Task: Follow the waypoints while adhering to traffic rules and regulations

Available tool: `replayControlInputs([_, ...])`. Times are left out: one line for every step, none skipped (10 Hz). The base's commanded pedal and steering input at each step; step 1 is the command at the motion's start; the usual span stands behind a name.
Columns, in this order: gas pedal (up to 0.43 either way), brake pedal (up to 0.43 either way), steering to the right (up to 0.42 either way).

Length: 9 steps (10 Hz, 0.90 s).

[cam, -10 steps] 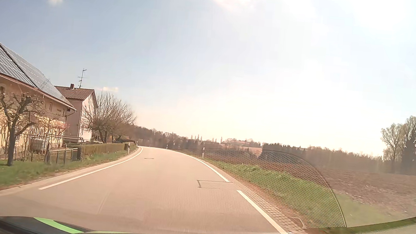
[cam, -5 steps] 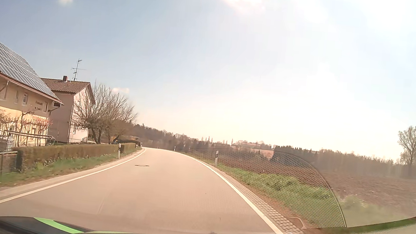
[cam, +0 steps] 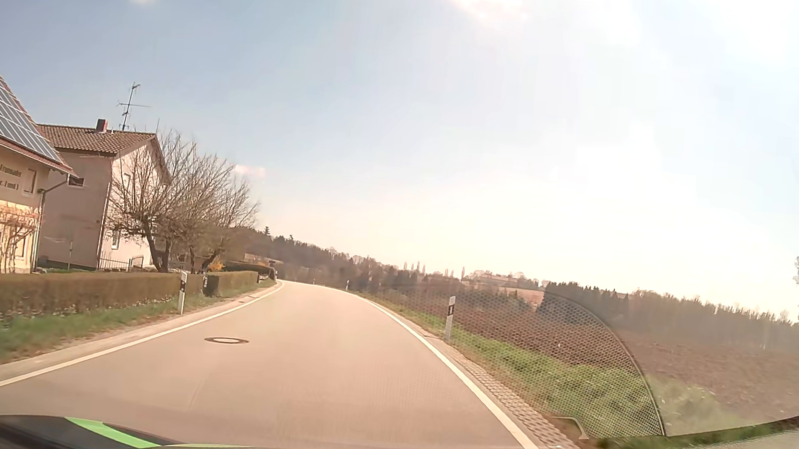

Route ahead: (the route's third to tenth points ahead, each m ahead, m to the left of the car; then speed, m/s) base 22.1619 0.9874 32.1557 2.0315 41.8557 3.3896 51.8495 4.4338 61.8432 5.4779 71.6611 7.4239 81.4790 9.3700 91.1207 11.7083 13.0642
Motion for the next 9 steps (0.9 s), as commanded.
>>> replayControlInputs([0.157,0.0,-0.02])
replayControlInputs([0.157,0.0,-0.023])
replayControlInputs([0.169,0.0,-0.026])
replayControlInputs([0.169,0.0,-0.028])
replayControlInputs([0.169,0.0,-0.029])
replayControlInputs([0.169,0.0,-0.029])
replayControlInputs([0.169,0.0,-0.028])
replayControlInputs([0.169,0.0,-0.026])
replayControlInputs([0.169,0.0,-0.022])
